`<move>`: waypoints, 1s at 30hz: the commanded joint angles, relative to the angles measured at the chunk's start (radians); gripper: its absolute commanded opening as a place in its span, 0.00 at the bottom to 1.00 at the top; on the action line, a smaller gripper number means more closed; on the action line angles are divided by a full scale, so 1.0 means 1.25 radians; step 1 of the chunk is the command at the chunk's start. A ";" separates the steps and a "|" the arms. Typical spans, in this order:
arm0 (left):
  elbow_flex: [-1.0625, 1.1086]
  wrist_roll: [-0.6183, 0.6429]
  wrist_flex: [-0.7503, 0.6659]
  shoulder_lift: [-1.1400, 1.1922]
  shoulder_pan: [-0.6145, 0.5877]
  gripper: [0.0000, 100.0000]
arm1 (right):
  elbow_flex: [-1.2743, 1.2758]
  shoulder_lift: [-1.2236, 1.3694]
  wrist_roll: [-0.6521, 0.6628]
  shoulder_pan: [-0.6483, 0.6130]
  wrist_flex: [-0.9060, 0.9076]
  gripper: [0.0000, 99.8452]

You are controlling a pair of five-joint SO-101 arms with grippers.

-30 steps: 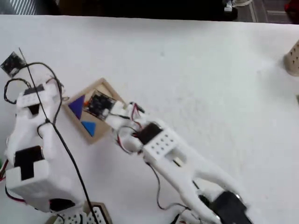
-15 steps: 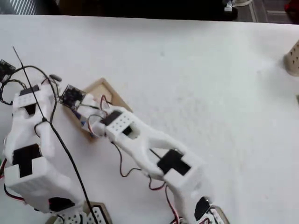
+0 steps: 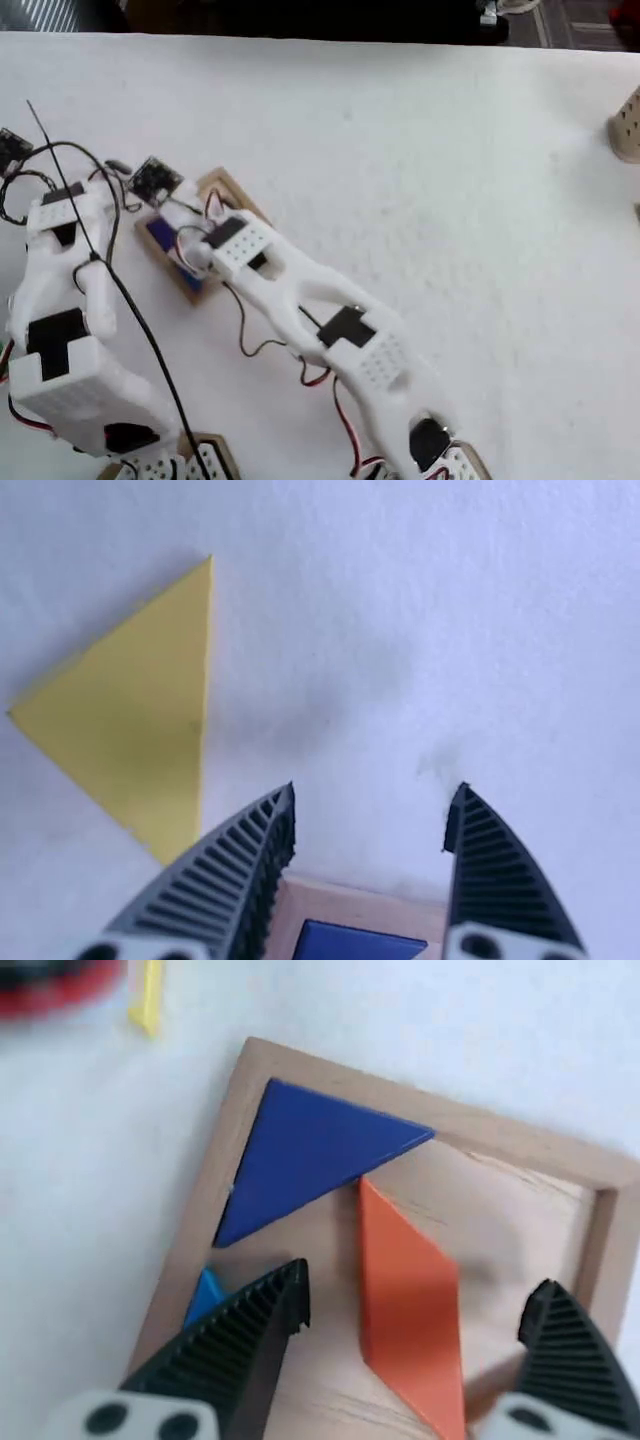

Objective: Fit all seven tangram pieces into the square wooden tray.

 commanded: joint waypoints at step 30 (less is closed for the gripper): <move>-0.039 0.001 0.009 -0.004 -0.006 0.25 | -0.493 0.099 0.188 0.035 0.508 0.04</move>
